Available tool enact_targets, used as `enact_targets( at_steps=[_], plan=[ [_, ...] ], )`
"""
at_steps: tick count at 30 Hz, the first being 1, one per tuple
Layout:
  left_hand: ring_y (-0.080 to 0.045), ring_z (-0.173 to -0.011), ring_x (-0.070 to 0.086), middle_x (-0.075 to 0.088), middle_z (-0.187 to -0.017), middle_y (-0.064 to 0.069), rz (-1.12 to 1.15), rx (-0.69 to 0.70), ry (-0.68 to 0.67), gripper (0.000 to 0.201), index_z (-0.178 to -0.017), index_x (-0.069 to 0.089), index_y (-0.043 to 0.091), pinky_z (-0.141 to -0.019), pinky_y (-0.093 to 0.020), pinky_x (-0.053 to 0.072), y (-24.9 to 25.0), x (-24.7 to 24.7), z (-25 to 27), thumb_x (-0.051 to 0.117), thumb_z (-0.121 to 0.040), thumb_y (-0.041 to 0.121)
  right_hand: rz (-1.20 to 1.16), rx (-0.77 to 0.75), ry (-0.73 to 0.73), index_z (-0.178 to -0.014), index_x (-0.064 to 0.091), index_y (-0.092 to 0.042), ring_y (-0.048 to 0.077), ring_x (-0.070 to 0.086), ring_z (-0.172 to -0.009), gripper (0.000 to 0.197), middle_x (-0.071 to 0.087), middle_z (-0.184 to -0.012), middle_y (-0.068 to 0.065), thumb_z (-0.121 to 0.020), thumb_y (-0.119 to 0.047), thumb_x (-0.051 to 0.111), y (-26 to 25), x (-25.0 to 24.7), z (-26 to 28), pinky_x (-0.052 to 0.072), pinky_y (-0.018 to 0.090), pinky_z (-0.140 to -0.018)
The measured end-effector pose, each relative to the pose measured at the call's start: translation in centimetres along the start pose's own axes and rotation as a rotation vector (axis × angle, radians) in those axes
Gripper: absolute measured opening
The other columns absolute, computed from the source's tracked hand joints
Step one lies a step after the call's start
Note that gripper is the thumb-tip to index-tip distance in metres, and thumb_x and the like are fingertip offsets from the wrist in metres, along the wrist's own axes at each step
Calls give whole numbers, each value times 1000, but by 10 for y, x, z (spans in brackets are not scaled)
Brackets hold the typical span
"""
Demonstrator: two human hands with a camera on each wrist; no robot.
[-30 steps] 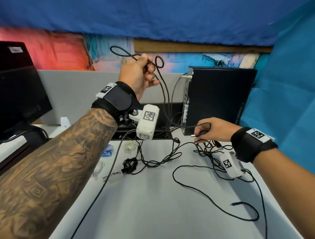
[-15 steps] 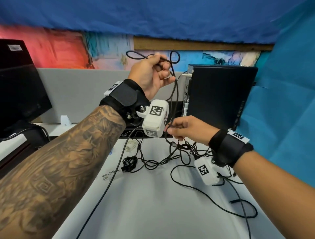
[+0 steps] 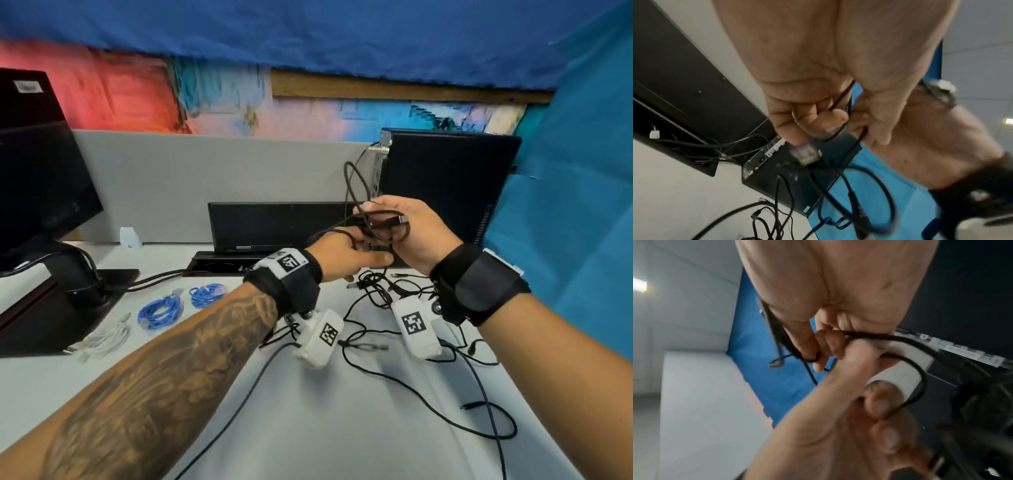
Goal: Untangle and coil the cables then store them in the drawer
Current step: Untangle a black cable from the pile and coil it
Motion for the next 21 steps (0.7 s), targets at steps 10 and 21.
enact_targets(
  at_steps=[10,21],
  plan=[
    [-17,-54,48,59,-65,-5,327,-137,247,19,-86,71,6,-51,-27,42,-27,-9,-15,60,-95,18,538,-67,-84,-117,66,-31,8,69,-99,23,72,-108,-6,-96,-41,67,30,-16,19,57,35,-90],
    [-8,-39,45,62,-57,-2,473,-166,477,17,-84,74,8,-42,-18,40,-41,-24,-12,62,-94,16,876,-304,-79,-107,72,-34,2,64,-82,12,66,-85,-20,-97,-31,66,34,-11,46,51,20,-76]
  ],
)
Point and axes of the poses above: each hand's wrist, its own z-axis away from the middle knuckle, its own x-axis out of the palm, y = z × x, the point moved 7 cm from there along -z, towards the middle knuckle
